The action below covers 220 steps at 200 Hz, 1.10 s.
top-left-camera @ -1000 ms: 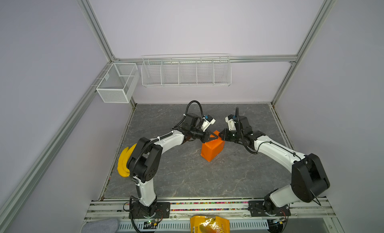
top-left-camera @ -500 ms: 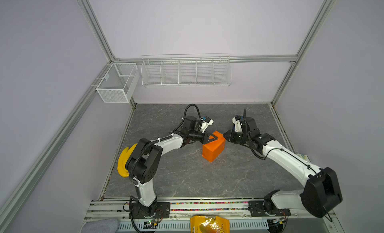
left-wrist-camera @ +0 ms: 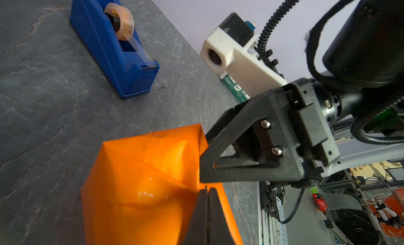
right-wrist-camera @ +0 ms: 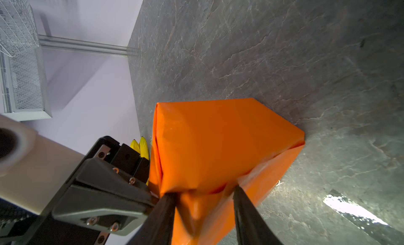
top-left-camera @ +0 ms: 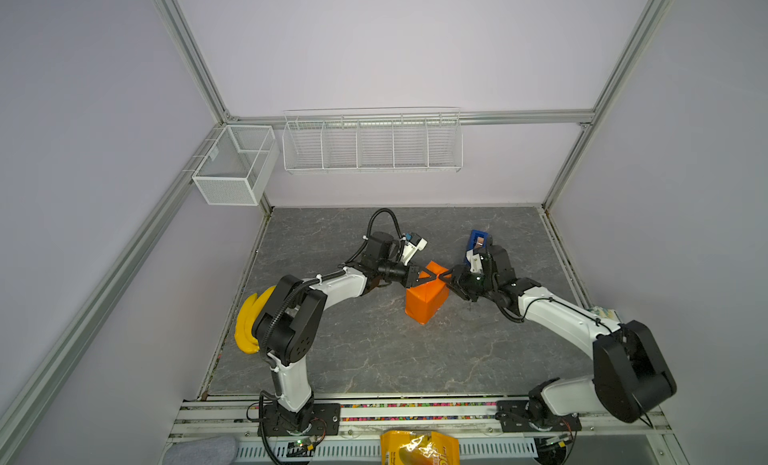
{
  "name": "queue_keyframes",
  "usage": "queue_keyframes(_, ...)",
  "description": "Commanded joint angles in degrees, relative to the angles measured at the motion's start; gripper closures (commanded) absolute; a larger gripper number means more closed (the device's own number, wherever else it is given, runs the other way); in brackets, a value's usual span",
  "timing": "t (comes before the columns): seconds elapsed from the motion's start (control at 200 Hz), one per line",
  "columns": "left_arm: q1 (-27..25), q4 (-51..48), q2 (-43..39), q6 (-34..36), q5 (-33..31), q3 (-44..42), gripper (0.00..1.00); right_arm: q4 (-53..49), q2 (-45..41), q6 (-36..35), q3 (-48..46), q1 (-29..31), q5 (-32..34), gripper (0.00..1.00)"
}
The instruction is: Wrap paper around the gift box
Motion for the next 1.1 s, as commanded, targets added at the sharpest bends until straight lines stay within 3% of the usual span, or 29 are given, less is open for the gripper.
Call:
queue_keyframes(0.0, -0.9, -5.3, 1.8, 2.5, 3.2, 0.3, 0.97, 1.8, -0.3, 2.5, -0.6, -0.3, 0.3, 0.56)
queue_keyframes(0.14, -1.0, -11.6, 2.6, 6.2, 3.2, 2.0, 0.91, -0.3, -1.8, 1.7, -0.7, -0.3, 1.6, 0.58)
queue_keyframes(0.32, -1.0, -14.5, 2.6, 7.7, 2.7, 2.8, 0.65, -2.2, -3.9, 1.0, -0.7, -0.3, 2.4, 0.58)
queue_keyframes(0.405, -0.9, -14.1, 2.7, 7.4, 2.3, 2.7, 0.59, -2.2, -4.1, 1.1, -0.7, -0.3, 2.0, 0.55)
queue_keyframes(0.635, -1.0, -13.9, 3.5, 6.9, 2.5, 2.6, 0.59, -1.3, -3.7, 0.5, -0.2, -0.3, 0.5, 0.44)
queue_keyframes(0.89, -1.0, -13.0, 3.3, 5.8, 1.0, 2.4, 0.62, 2.9, -2.3, 1.2, -2.1, -0.3, -4.5, 0.48)
queue_keyframes(1.095, -0.9, -11.4, 3.7, 4.2, 2.0, 2.1, 0.61, 9.8, 0.3, 3.2, -3.8, 0.0, -10.1, 0.42)
